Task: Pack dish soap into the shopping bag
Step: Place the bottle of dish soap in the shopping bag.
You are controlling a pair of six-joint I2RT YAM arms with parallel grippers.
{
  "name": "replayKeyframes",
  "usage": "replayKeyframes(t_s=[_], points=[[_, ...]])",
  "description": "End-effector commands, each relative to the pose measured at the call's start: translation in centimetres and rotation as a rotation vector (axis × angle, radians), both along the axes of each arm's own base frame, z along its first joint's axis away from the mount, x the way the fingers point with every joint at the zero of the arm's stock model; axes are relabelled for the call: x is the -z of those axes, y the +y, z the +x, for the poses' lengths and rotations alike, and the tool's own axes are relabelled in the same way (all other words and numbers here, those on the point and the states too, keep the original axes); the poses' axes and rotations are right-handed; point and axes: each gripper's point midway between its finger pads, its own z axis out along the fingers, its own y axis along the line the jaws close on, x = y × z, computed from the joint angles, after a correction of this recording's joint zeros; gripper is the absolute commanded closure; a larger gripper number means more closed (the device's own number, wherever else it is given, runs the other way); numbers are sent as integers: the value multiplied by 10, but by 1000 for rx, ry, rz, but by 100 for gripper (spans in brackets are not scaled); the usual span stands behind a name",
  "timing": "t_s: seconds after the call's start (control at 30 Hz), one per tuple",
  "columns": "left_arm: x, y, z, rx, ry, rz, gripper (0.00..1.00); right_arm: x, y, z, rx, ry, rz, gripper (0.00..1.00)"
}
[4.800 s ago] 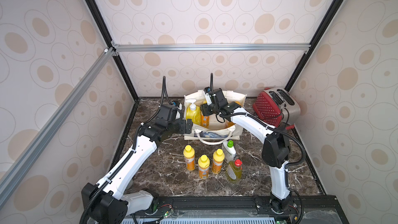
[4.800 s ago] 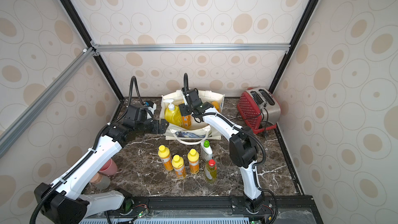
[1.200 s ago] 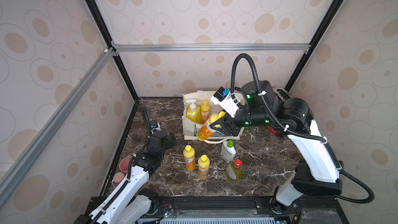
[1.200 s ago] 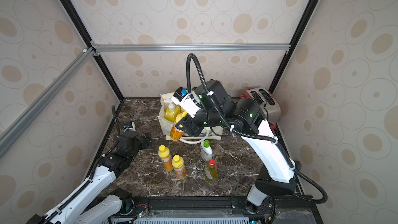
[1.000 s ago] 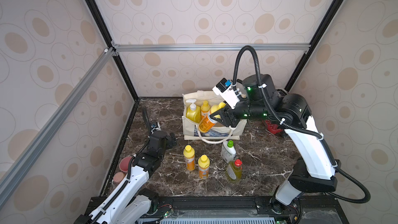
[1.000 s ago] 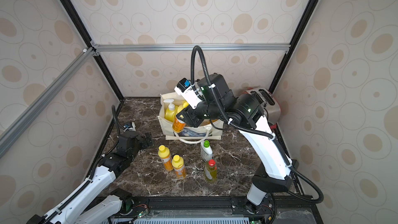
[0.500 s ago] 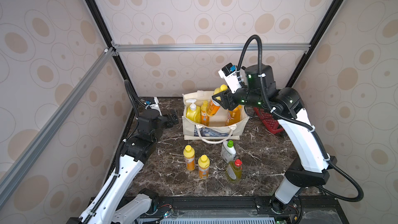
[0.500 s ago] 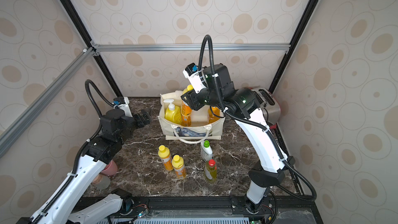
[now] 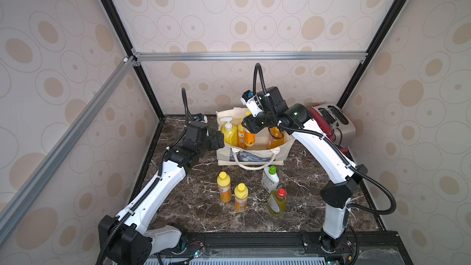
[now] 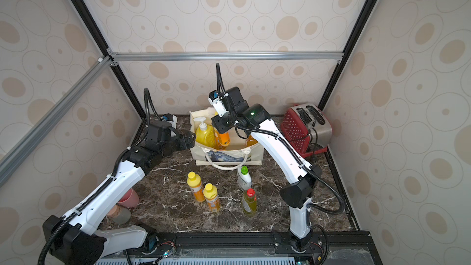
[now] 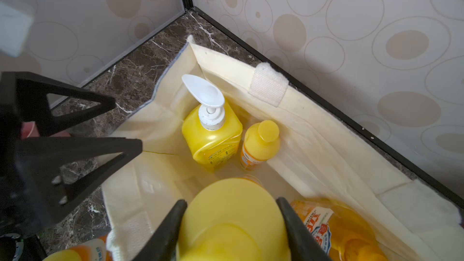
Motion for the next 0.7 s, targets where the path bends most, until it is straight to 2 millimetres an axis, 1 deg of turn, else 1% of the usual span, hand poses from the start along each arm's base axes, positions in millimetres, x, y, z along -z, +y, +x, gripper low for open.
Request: replayKeyframes(t_s=[0.0, 0.23, 0.43, 0.67], points=[[-16, -2, -4, 24, -24, 5, 13, -43, 6, 16, 27, -145, 143, 73], [-10, -4, -7, 45, -11, 7, 13, -6, 14, 29, 70, -120, 195, 74], [-3, -4, -11, 54, 11, 20, 13, 10, 24, 39, 92, -118, 253, 75], [0, -4, -14, 59, 22, 22, 13, 31, 30, 51, 115, -120, 255, 76]])
